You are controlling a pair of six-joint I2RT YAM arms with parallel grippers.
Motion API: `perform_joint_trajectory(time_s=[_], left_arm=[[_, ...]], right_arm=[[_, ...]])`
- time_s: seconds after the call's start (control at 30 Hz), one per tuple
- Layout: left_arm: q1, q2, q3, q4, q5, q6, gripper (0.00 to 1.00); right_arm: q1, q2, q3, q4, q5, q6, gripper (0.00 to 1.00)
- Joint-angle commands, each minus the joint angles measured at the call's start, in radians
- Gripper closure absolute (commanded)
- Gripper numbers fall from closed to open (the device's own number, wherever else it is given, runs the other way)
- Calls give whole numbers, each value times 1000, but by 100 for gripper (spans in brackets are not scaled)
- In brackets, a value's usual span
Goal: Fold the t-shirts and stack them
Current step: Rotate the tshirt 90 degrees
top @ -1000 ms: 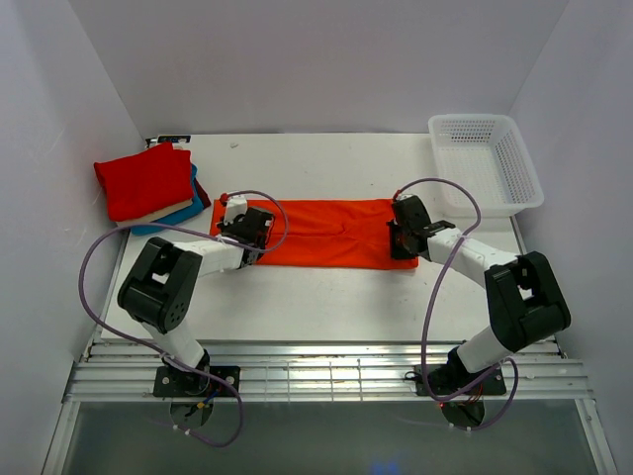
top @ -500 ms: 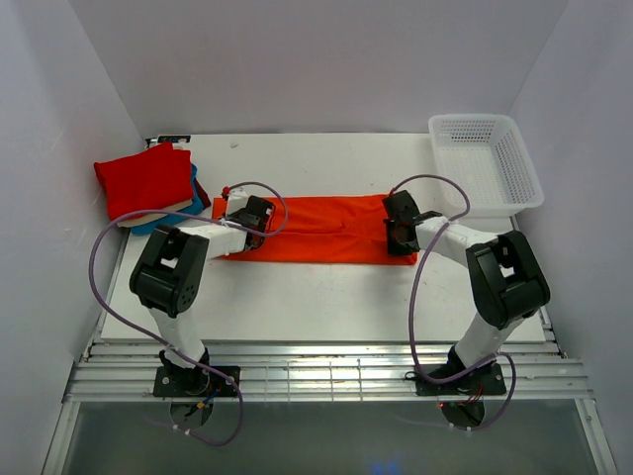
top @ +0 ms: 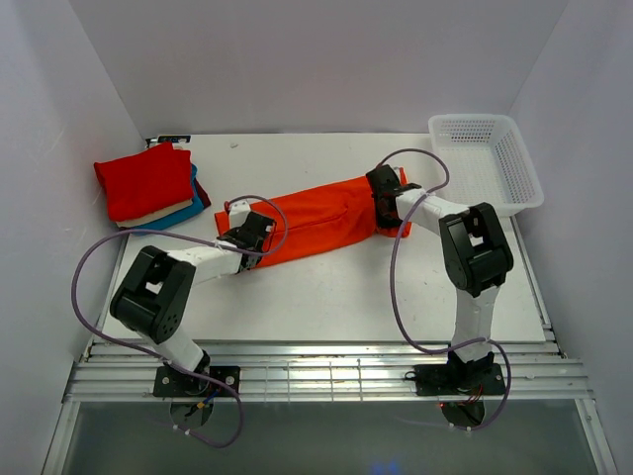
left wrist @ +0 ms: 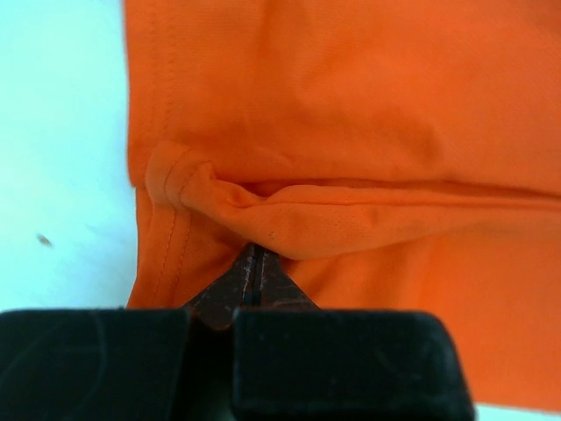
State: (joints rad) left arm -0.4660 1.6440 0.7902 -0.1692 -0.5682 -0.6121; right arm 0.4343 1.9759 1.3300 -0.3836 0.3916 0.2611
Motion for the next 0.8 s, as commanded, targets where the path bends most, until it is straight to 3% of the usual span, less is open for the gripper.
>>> perform_joint_trajectory(time_s=[0.0, 0.33, 0.53, 0.77], left_arm=[[-89, -1, -65, -174, 173, -116, 100], [-264, -78, -112, -322, 137, -305, 100], [-407, -159, -225, -369, 168, -449, 100], [-609, -190, -243, -389, 208, -577, 100]], right_arm=[[-2, 93, 78, -81, 42, -25, 92], [-43, 135, 167, -132, 113, -71, 92], [-69, 126, 164, -133, 139, -97, 92], [-89, 193, 274, -135, 138, -131, 92]])
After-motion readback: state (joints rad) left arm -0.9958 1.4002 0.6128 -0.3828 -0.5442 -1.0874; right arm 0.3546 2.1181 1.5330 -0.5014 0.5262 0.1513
